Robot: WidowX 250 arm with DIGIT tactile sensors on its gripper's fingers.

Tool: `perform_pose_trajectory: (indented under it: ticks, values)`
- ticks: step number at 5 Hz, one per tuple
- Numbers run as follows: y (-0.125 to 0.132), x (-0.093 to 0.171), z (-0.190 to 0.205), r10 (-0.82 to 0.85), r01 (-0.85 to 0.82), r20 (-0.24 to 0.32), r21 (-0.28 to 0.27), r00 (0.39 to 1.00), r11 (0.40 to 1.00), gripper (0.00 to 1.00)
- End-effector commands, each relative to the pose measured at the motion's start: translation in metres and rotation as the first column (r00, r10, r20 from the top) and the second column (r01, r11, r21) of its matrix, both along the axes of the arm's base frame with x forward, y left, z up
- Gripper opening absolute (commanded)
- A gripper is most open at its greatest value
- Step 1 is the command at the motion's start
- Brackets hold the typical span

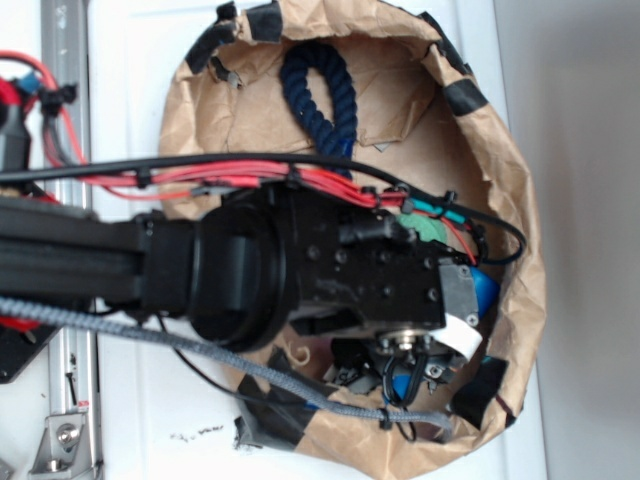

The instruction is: Grab the yellow duck.

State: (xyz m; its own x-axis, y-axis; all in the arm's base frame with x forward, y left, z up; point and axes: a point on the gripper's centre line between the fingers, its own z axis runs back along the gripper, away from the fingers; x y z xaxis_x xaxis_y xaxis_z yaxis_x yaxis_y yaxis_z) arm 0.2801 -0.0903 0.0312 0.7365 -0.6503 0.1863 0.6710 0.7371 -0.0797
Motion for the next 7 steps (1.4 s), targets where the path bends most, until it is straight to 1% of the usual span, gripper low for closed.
perform_pose_trajectory:
  ticks: [1, 2, 3, 4, 5, 6, 7]
  values:
    - [0.023, -0.022, 0.018, 0.158, -0.159, 0.023, 0.033, 0.987, 0.987, 0.00]
    - [0.064, -0.033, 0.068, 0.337, -0.346, 0.097, 0.095, 0.936, 0.933, 0.00]
    - [0.090, -0.033, 0.115, 0.433, -0.433, 0.002, 0.043, 0.901, 0.900, 0.00]
    - [0.098, -0.011, 0.157, 0.594, -0.577, -0.032, 0.204, 0.804, 0.791, 0.00]
    - [0.095, -0.010, 0.166, 0.752, -0.745, 0.016, 0.146, 0.659, 0.650, 0.00]
    - [0.095, -0.016, 0.165, 0.773, -0.767, -0.023, 0.101, 0.634, 0.633, 0.00]
    - [0.093, -0.021, 0.164, 0.804, -0.800, -0.026, 0.085, 0.594, 0.594, 0.00]
